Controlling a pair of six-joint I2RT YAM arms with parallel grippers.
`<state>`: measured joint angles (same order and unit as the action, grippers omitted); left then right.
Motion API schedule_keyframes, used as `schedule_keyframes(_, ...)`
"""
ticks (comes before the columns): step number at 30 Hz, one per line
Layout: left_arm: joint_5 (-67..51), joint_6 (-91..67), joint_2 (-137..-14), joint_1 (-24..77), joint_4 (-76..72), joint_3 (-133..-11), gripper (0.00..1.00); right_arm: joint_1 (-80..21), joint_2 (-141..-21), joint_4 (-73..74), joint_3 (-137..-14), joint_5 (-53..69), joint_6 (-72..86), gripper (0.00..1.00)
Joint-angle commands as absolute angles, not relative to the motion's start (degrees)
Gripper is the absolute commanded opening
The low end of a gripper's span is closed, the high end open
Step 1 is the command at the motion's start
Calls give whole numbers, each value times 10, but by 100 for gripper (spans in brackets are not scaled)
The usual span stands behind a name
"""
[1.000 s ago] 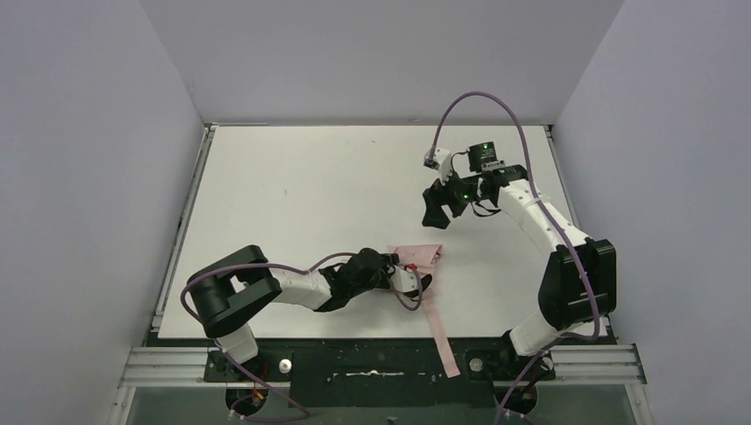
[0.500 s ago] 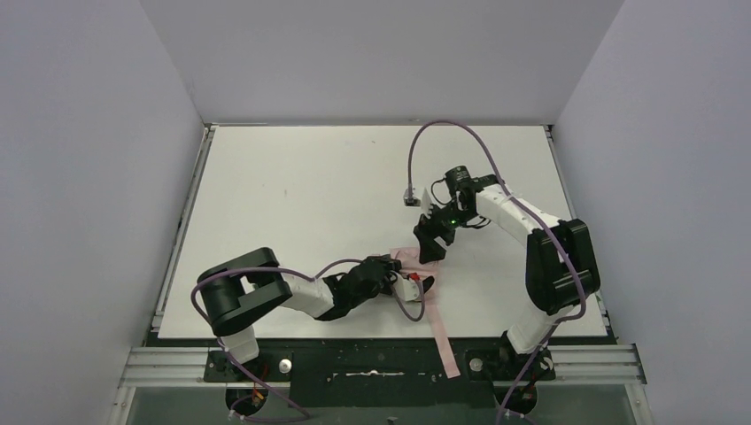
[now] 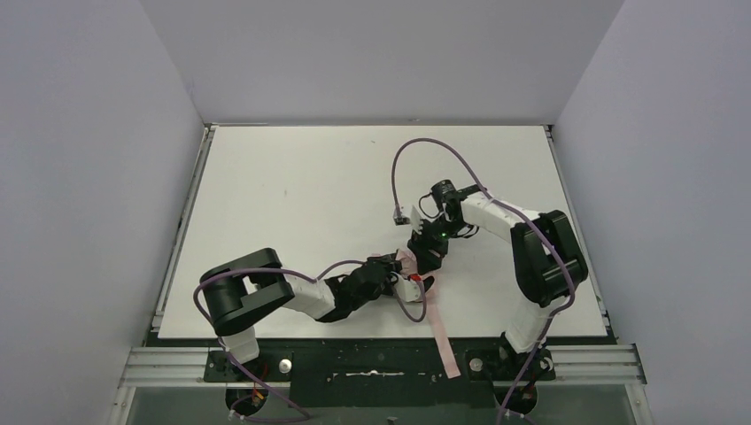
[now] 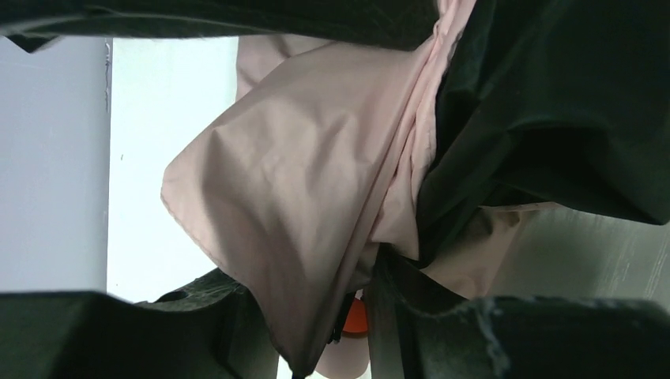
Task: Put away the umbrella
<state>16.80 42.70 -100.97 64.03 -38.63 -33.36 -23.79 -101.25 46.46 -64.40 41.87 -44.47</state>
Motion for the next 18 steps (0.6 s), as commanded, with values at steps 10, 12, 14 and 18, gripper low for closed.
schedule_keyframes(10, 185, 338, -928, 625, -315, -342, 67, -265, -1032, 371, -589, 288, -409, 20)
schedule_keyframes(12, 180, 318, -897, 625, -293, -339, 77, -266, -1019, 352, -582, 263, -405, 17)
schedule_keyframes(14, 168, 293, -859, 626, -264, -335, 86, -267, -1001, 326, -572, 230, -408, 17)
schedule_keyframes(18, 118, 229, -748, 627, -201, -317, 87, -281, -973, 268, -538, 162, -421, 20)
